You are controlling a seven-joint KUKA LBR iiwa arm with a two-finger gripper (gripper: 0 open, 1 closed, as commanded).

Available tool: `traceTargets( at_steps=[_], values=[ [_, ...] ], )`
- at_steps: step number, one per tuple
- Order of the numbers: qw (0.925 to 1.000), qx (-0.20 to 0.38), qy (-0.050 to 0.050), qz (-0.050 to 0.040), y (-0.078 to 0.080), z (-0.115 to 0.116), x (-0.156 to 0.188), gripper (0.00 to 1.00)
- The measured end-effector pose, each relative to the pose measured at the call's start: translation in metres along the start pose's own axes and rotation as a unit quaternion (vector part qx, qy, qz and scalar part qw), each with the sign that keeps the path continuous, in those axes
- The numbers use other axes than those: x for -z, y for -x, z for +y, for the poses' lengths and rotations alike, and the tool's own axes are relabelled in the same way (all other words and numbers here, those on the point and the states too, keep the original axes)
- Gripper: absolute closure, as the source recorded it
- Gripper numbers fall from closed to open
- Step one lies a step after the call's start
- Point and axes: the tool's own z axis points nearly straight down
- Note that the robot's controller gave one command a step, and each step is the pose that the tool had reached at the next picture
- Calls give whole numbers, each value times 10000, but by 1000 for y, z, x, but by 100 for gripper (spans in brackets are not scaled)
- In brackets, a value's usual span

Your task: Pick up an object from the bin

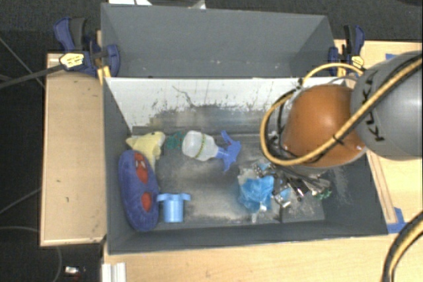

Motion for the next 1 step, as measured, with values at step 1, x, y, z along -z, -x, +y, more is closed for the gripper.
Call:
traceTargets(
  at_steps=[1],
  values=[
    [9999, 124, -4, -10, -5, -7, 1, 0]
  ],
)
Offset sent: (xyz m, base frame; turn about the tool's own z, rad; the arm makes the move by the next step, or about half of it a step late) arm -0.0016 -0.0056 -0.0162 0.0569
